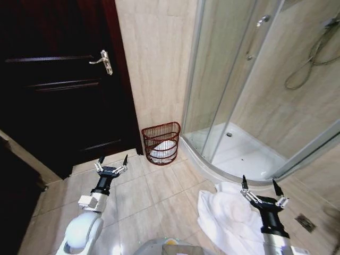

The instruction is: Discard the used towel into the hamper.

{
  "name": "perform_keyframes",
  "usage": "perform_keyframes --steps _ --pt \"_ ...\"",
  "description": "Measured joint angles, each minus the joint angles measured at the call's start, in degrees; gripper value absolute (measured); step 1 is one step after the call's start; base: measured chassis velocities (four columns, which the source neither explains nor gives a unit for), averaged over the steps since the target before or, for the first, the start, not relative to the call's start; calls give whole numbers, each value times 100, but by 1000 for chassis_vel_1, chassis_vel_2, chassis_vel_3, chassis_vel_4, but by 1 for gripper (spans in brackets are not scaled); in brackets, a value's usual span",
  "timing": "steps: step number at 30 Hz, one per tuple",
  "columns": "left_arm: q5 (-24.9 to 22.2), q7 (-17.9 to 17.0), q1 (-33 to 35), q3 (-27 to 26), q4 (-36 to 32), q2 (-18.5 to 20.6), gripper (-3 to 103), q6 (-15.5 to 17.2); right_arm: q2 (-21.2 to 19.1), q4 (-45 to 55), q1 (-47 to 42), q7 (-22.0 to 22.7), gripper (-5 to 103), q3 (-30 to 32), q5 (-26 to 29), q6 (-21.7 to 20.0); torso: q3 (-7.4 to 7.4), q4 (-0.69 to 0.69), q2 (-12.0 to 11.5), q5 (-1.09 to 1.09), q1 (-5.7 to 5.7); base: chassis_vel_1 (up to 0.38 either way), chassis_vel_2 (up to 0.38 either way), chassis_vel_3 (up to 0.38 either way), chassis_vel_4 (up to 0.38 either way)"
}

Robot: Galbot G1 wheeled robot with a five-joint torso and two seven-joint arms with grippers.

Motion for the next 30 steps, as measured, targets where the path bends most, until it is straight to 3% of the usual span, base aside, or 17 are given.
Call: perform_keyframes --steps 30 --pt "232 -42 -38 235 -42 -152 100 -198 0 -198 85 65 100 93 -4 -3 0 0 0 -1 0 -39 -146 44 149"
